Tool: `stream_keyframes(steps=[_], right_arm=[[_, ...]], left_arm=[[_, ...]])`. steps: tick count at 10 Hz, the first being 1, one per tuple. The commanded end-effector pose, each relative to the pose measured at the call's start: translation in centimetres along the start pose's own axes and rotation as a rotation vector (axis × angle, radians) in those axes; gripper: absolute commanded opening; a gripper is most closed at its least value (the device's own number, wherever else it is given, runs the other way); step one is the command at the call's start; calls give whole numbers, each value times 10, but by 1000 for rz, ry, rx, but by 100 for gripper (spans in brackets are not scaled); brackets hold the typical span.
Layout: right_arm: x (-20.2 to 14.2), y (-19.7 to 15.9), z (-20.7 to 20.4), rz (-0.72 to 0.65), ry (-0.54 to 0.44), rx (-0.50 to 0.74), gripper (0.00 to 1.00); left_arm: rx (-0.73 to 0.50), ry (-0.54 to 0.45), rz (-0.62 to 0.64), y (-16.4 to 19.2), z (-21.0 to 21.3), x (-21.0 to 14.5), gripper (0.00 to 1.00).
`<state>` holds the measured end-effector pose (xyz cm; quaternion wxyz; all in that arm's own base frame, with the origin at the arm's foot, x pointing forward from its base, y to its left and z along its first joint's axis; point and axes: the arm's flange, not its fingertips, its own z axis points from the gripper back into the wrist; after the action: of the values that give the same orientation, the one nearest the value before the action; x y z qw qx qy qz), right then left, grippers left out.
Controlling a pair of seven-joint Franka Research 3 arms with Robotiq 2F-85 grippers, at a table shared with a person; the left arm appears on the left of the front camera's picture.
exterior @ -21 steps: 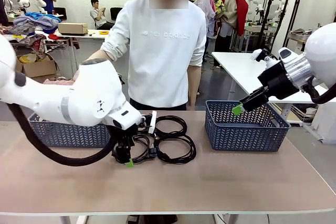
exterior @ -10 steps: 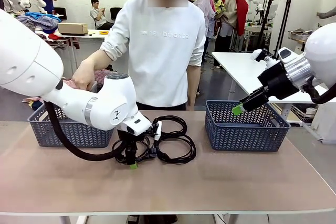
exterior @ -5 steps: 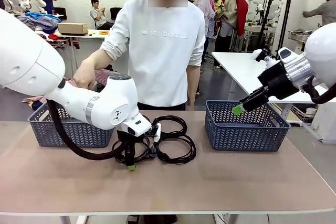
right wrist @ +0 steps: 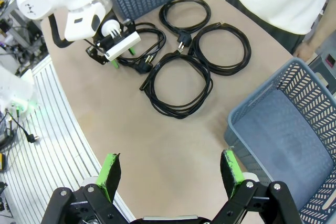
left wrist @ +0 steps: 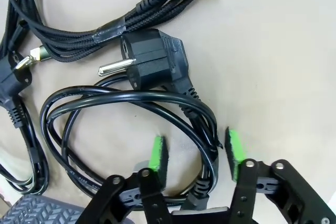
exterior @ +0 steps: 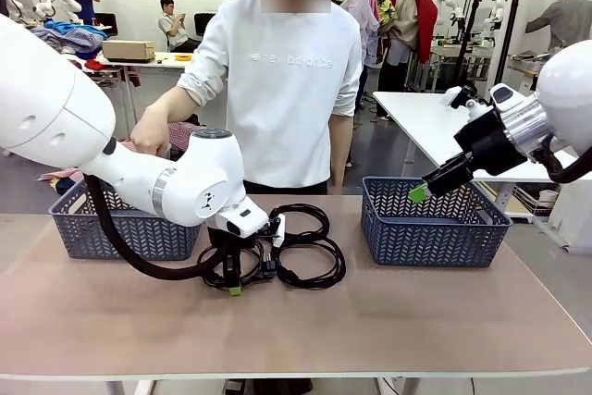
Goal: Organize the cables according to human instructions.
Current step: Pick up a bundle of cables and place it in the basket indicated by the human.
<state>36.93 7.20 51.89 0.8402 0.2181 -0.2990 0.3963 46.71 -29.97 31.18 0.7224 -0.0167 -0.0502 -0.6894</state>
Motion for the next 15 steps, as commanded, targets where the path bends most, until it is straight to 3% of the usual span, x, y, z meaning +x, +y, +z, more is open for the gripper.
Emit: stream_keyframes(steps=[1,2,3,4,8,12,15], right_arm=[[-1,-3,-2,16,-25,20,100],[-1,-3,-2,16,-25,20,100],[-1,-3,-2,16,-25,20,100],[-1,-3,-2,16,-25,20,100],[-1,-3,-2,16,-25,20,100],[-1,-3,-2,16,-25,20,100],[-1,-3,-2,16,-25,20,100]], left_arm=[[-14,-6,14,1,4,-1,38],[-15,-6,14,1,5,-2,4],[-16,-6,14,1,6,-2,19],[-22,-4,6,0,8,-2,0],[-21,17,10,-6,53,-6,0],[147,-54,20,8,139,5,0],[236,-44,74,40,193,-29,0]])
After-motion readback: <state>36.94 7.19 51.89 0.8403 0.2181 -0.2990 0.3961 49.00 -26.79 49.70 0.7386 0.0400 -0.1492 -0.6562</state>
